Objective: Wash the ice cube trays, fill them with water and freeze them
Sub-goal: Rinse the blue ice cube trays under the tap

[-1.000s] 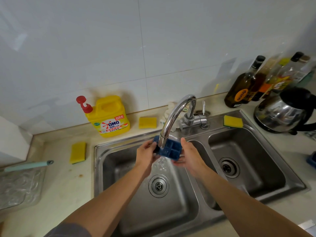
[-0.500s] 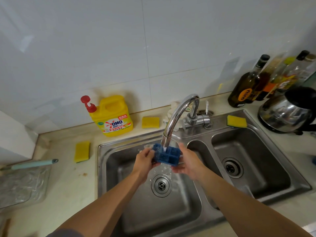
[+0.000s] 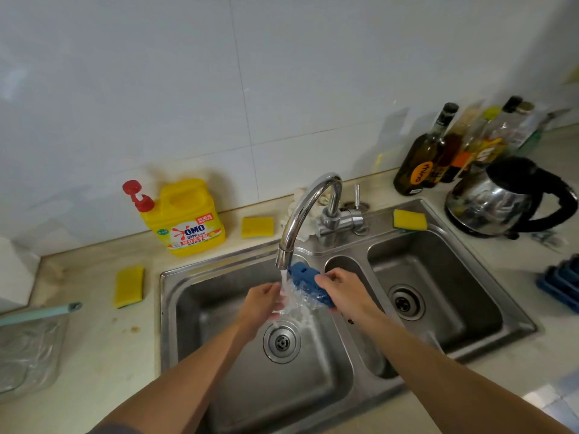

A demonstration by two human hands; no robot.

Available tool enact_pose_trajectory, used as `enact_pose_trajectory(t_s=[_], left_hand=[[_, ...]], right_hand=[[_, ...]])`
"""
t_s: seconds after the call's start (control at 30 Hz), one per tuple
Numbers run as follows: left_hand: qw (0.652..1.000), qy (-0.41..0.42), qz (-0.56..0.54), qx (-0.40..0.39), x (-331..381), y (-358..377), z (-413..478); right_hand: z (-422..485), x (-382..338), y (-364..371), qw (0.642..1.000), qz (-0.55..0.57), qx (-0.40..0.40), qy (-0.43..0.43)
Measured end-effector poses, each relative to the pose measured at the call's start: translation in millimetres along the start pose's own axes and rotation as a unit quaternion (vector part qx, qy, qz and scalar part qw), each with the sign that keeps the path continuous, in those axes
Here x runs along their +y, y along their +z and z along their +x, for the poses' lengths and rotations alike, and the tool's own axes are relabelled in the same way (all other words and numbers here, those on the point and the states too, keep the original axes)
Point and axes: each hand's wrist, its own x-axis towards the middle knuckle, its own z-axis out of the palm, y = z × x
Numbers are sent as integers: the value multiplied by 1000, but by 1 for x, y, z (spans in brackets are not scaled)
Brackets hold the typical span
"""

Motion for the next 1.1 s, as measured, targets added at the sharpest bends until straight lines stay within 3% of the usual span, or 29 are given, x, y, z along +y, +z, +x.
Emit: enact_pose_trajectory(t_s=[0.07,0.13,0.33,0.4,0.5,0.57,0.73,0.93,1.1], left_hand=[[997,-30,66,-6,-6,-3,-2],[993,-42,109,-17,-10,-5,-5],[987,-50,143,-44,-6,-1,-13],[984,-42,162,-56,-2,3,-15],[967,-30,246,-59,1,12,-18],[958,-8,281,-55,2,17,-21],[972,4,221,-82,5,28,-33],[977,21,194,-86,16,56,-31],[970,17,229,-74,29,101,-19]], right_hand=[[-5,4,-5,983,-146,41,-101],[-10,11,-6,960,-221,61,-158],[-23,25,-14,910,-267,148,-281],[-26,29,-17,902,-286,146,-289],[-33,42,-18,909,-343,68,-225],[-39,47,-20,914,-329,71,-227],[-43,24,-42,903,-242,189,-300],[-42,14,-99,904,-226,206,-298],[-29,8,-173,859,-153,293,-391]])
